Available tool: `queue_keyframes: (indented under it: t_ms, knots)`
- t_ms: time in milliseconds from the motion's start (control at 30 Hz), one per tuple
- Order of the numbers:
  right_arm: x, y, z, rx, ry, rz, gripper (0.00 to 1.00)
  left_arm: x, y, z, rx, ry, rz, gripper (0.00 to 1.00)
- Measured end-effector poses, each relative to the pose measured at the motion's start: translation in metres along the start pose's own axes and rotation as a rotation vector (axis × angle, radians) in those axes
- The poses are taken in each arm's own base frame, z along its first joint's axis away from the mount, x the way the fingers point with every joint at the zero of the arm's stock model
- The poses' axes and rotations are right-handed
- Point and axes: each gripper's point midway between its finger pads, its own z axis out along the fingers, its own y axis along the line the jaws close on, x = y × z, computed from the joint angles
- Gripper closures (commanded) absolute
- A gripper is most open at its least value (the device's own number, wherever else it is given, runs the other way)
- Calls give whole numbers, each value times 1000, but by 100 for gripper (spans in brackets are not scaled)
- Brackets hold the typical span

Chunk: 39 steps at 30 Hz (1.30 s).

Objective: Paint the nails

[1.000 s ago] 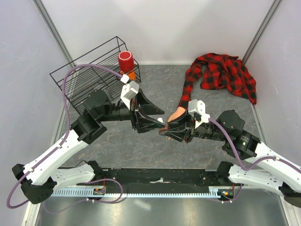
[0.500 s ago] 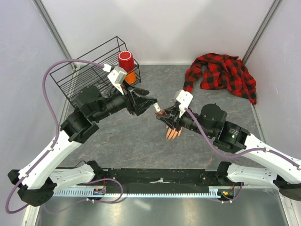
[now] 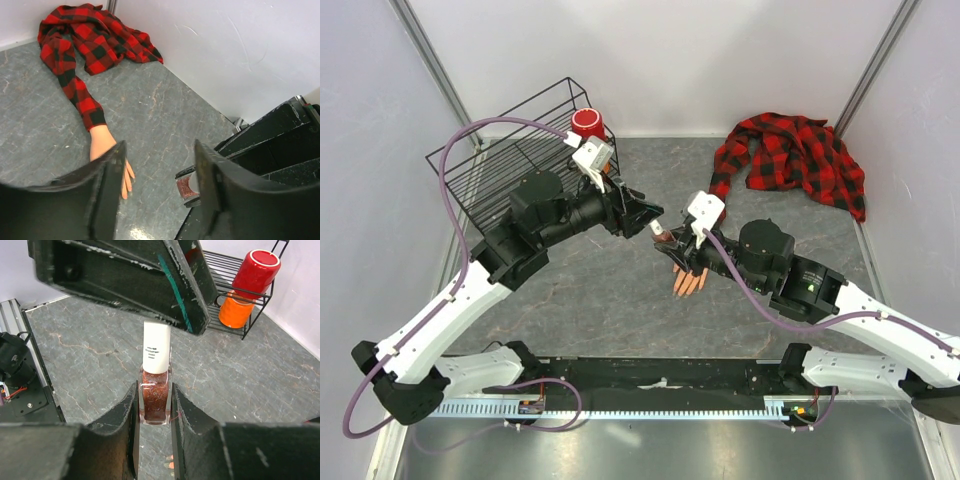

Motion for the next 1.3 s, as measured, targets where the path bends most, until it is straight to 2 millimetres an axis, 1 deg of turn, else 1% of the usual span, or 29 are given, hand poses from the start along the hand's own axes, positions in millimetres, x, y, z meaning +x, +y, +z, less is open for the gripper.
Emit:
queue_keyframes:
  t_ms: [33,167,267,300,333,433,667,833,933,1000,1033,1067,1100,1133,1233,1300]
  knots:
    - [1,0,0,1,3,-1,100,0,0,0,-1,1,-3,27]
    - [1,-1,1,4,4,-1,100,-1,-1,-1,1,-3,-5,26]
    - [1,-3,1,16,2,0,100,-5,-4,-6,9,-17,-6,31]
    - [1,-4,1,21,2,0,100,-7,-6,-8,14,-24,-7,35]
    - [1,-5,1,26,2,0,100,-9,-8,-10,23,-29,-8,37]
    - [1,-7,1,41,3,1,100,-12,-14,-14,46,-36,-13,39]
    - [-1,-10,0,56,-1,5,100,-4,-19,-13,80,-8,-29,42]
    - [-4,-11,0,64,-11,10,100,2,-21,-10,91,9,-33,48]
    - [-5,-11,0,65,-13,10,100,8,-22,-5,102,31,-38,54]
    - [-5,-11,0,65,-13,10,100,12,-22,-1,109,47,-42,62]
    - [-5,-11,0,65,-14,11,100,14,-21,1,111,54,-44,69]
    - [-5,-11,0,66,-13,11,100,16,-22,3,121,64,-46,90]
    - [-5,-12,0,69,-10,10,100,17,-24,4,130,66,-47,95]
    - [-4,-12,0,70,-8,11,100,17,-27,5,149,69,-47,98]
    - [-7,-10,-3,55,-17,15,100,17,-37,4,214,68,-29,98]
    - [-12,-2,-12,-1,-44,17,100,16,-49,0,302,53,-1,98]
